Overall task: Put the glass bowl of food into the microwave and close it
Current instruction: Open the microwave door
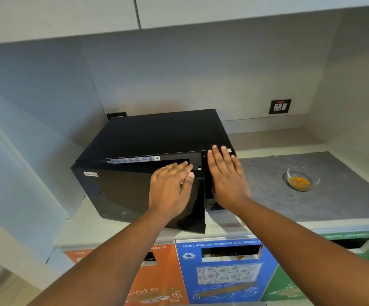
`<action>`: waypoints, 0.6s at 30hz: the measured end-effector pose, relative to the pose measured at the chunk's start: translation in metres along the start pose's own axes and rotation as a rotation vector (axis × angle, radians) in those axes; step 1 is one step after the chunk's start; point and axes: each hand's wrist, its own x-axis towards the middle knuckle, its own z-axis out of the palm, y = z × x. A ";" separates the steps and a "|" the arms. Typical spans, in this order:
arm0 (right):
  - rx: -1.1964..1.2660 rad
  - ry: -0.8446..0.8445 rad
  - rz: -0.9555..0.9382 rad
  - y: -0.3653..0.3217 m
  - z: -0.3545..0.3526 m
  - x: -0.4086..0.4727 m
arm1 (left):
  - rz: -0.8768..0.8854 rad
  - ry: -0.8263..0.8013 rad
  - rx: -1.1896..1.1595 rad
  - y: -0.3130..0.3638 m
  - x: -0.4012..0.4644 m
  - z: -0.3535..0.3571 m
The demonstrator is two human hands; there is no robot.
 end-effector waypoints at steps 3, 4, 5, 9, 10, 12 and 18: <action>0.004 -0.085 -0.043 -0.008 -0.012 0.017 | -0.048 -0.002 -0.024 0.007 -0.003 -0.010; 0.007 -0.114 -0.041 -0.010 -0.015 0.021 | -0.069 0.002 -0.031 0.010 -0.004 -0.012; 0.003 -0.140 -0.040 -0.013 -0.018 0.025 | -0.092 0.010 -0.038 0.013 -0.004 -0.015; -0.019 -0.224 -0.042 -0.019 -0.028 0.035 | -0.142 -0.081 0.024 0.017 -0.003 -0.032; -0.026 -0.235 -0.038 -0.019 -0.029 0.037 | -0.158 -0.132 0.036 0.016 -0.001 -0.036; -0.034 -0.250 -0.029 -0.021 -0.031 0.040 | -0.234 -0.228 0.050 0.015 0.003 -0.045; -0.015 -0.288 0.017 -0.029 -0.037 0.046 | -0.429 -0.435 0.143 -0.002 0.010 -0.065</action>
